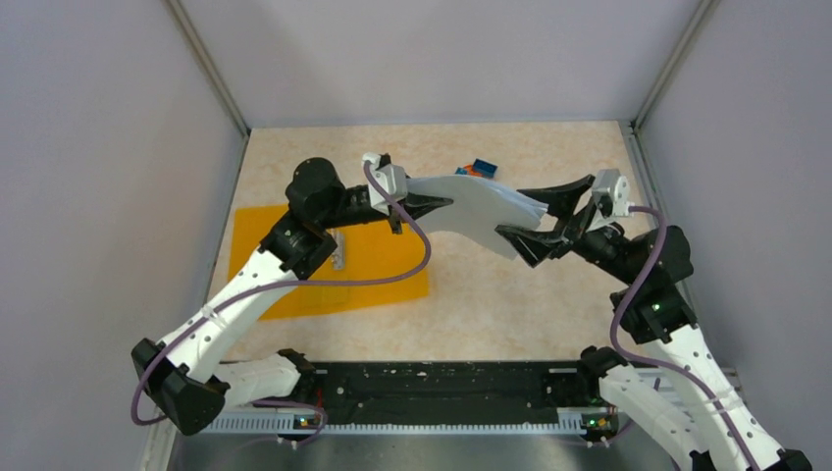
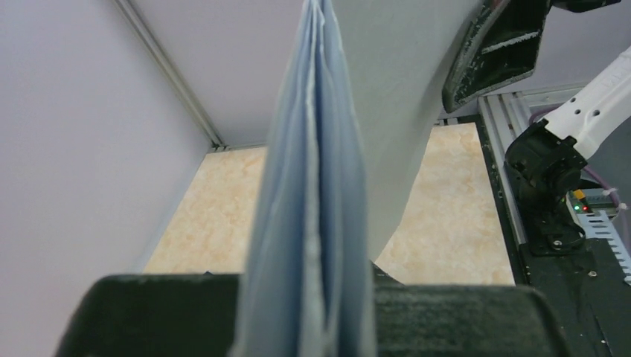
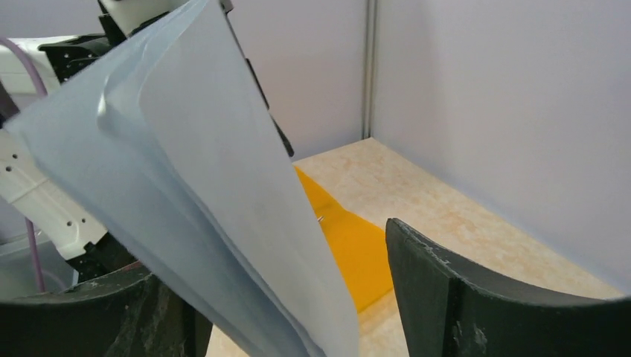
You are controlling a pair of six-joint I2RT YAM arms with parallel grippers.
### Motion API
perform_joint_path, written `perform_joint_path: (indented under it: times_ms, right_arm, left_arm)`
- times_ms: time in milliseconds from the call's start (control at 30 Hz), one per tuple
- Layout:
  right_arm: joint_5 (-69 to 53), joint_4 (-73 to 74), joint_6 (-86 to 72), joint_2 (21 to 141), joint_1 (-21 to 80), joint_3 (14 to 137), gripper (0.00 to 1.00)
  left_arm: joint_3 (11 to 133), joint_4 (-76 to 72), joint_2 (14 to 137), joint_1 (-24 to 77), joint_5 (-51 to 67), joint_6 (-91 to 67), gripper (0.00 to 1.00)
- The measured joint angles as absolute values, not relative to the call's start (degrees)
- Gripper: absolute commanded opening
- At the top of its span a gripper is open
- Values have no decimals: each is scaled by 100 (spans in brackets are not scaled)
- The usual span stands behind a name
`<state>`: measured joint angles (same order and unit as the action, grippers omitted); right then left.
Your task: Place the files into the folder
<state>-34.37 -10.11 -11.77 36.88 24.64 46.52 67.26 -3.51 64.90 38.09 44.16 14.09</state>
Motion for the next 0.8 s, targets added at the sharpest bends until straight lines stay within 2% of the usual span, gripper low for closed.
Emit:
perform_joint_path:
  times_ms: [100, 300, 433, 600, 800]
  right_arm:
    - [-3500, -1052, -1253, 3664, 2464, 4482, 72]
    - [-3326, -1105, -1400, 3610, 2464, 3828, 59]
    - [-2936, -1118, -1415, 3607, 2464, 3463, 45]
    - [-2425, -1319, -1417, 3564, 2464, 2912, 18]
    - [-1717, -1828, -1474, 3564, 2464, 2176, 4]
  left_arm:
    - [6595, -904, 6630, 3638, 4639, 919, 0]
    - [6239, -2099, 7260, 3566, 5004, 134, 0]
    - [6093, -2591, 7728, 3566, 5137, -117, 0]
    - [6055, -3120, 8309, 3566, 5159, -185, 0]
    - [6005, -3439, 8892, 3566, 5004, 25, 0]
